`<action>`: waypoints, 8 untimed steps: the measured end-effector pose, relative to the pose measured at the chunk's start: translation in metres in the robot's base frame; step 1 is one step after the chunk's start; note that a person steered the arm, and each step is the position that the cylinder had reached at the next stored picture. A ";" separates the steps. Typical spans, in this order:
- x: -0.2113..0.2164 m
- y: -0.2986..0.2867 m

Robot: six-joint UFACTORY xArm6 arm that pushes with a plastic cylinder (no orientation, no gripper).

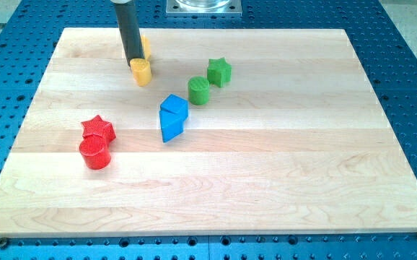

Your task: Move the heart towards the hexagon

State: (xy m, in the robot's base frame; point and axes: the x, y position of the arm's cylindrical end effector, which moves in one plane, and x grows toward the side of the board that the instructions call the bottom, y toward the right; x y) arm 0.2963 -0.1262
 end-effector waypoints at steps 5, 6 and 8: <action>-0.041 0.019; -0.041 -0.021; -0.039 -0.006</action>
State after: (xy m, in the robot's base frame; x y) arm 0.2572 -0.1324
